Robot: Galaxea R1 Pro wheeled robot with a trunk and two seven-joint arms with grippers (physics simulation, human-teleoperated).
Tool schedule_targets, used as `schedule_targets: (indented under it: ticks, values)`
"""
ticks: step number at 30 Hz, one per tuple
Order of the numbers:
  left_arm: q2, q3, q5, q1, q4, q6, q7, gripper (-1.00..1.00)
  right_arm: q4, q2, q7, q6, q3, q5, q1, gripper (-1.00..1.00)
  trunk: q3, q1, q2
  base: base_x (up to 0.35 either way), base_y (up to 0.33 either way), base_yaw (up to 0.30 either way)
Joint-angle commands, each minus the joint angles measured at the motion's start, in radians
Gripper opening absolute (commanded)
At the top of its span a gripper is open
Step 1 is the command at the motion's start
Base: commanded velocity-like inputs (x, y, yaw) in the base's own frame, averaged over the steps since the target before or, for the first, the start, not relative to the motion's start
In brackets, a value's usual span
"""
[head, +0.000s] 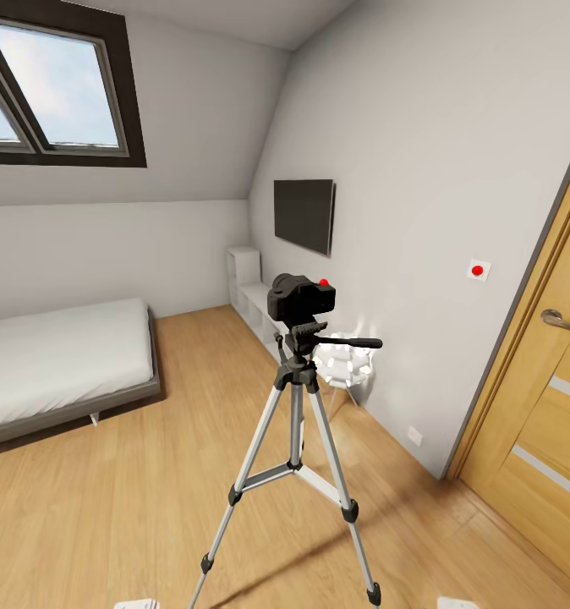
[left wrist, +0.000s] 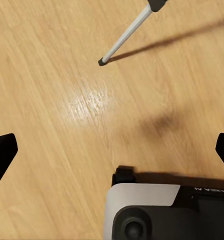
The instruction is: Attach the digital camera to the camera tripod in the bedroom.
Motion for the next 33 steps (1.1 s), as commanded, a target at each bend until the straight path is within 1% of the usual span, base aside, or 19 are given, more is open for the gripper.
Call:
schedule_targets:
  ticks: [1,8,18,28,33]
  values:
    - [-0.002,-0.008,0.009,-0.001,0.003,-0.003,-0.008,1.0,0.003,0.0,0.005,-0.003,0.008,-0.011,0.002,1.0,-0.002,0.001,-0.002,0.0,0.0,0.0]
    - [-0.008,-0.009,0.009,0.0,0.002,-0.002,-0.009,1.0,0.003,0.002,0.005,-0.002,0.009,-0.01,0.037,1.0,-0.002,0.001,-0.002,0.0,0.0,0.0]
    - [-0.013,-0.009,0.007,0.001,-0.002,-0.003,-0.011,1.0,0.003,0.016,0.006,-0.002,0.009,-0.011,0.088,1.0,-0.002,0.001,-0.002,0.0,0.0,0.0]
    - [-0.018,-0.01,0.007,0.001,-0.002,-0.003,-0.013,1.0,0.003,0.035,0.007,-0.001,0.009,-0.011,0.102,1.0,-0.002,0.001,-0.002,0.0,0.0,0.0]
    - [-0.02,-0.01,0.007,0.001,-0.002,-0.003,-0.013,1.0,0.003,0.041,0.007,-0.001,0.009,-0.011,0.104,1.0,-0.002,0.001,-0.002,0.0,0.0,0.0]
